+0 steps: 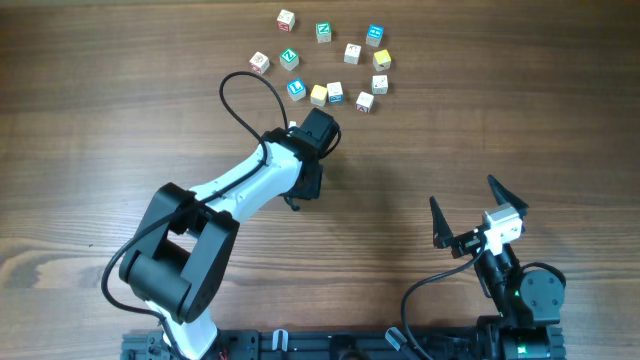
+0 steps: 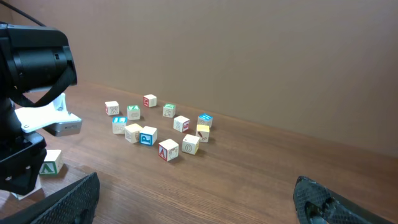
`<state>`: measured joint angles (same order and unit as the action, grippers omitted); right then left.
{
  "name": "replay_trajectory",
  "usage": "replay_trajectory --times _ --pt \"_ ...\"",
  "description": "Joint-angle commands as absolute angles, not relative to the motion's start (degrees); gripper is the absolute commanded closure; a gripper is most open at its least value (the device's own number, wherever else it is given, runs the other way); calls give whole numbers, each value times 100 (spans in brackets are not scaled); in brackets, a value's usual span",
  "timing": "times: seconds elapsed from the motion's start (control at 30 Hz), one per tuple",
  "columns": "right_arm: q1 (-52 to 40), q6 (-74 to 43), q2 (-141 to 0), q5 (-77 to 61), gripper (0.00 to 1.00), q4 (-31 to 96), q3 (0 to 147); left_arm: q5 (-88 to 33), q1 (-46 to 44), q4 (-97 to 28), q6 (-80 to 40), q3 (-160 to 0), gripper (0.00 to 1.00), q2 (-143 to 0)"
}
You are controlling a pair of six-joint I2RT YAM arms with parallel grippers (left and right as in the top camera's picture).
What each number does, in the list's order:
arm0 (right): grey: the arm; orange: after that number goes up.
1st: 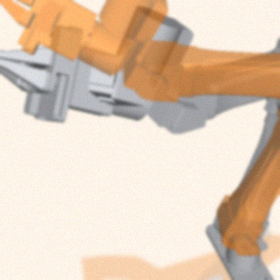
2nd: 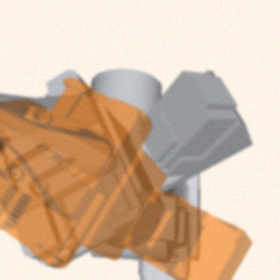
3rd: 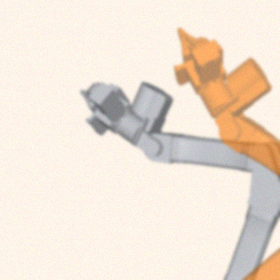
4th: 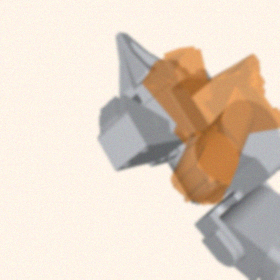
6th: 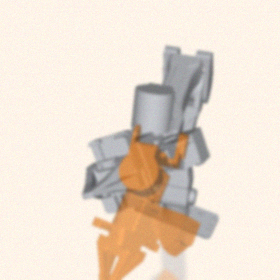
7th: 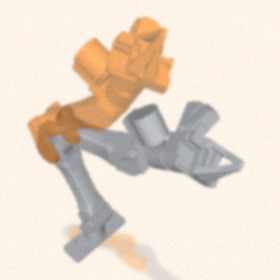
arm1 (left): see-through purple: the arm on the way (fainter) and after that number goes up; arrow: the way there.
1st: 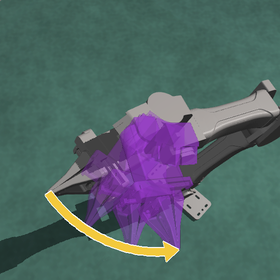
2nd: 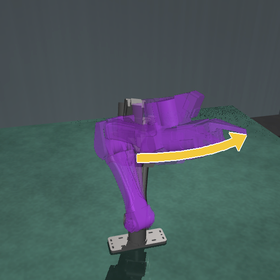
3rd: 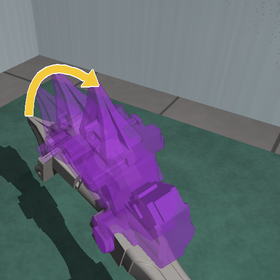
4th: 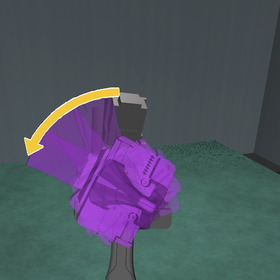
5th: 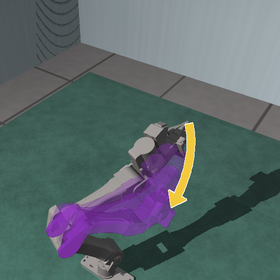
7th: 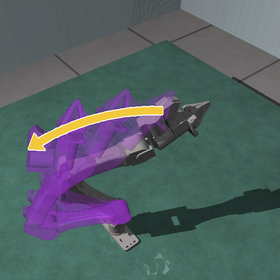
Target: Form a circle
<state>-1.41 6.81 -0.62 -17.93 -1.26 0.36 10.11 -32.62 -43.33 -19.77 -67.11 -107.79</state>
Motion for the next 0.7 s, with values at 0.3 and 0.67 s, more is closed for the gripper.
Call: replay_trajectory --times 0.3,0.67 --pt "-154 740 -27 -1778 0 -141 30 1107 -3273 -4278 -1968 -6657 59 -10866" --pt "-154 740 -27 -1778 0 -141 30 1052 -3273 -4407 -1970 -6657 37 -10866"
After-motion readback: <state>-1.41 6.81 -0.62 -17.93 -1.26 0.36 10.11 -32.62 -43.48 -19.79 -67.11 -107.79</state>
